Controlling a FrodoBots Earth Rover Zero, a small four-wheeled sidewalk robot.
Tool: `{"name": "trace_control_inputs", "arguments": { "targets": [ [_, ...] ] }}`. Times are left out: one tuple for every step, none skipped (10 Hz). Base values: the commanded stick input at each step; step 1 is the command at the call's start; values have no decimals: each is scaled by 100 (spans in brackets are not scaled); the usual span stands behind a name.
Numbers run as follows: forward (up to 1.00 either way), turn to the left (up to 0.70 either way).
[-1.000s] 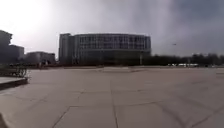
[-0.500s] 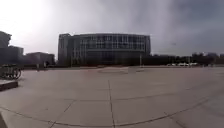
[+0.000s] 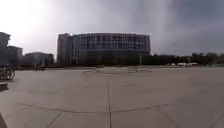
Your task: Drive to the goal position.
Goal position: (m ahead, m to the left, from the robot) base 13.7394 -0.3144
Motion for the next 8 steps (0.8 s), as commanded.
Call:
{"name": "trace_control_inputs", "arguments": {
  "targets": [
    [98, 0],
    [98, 0],
    [98, 0],
    [98, 0],
    [98, 0],
    [98, 0],
    [98, 0],
    [98, 0]
  ]
}}
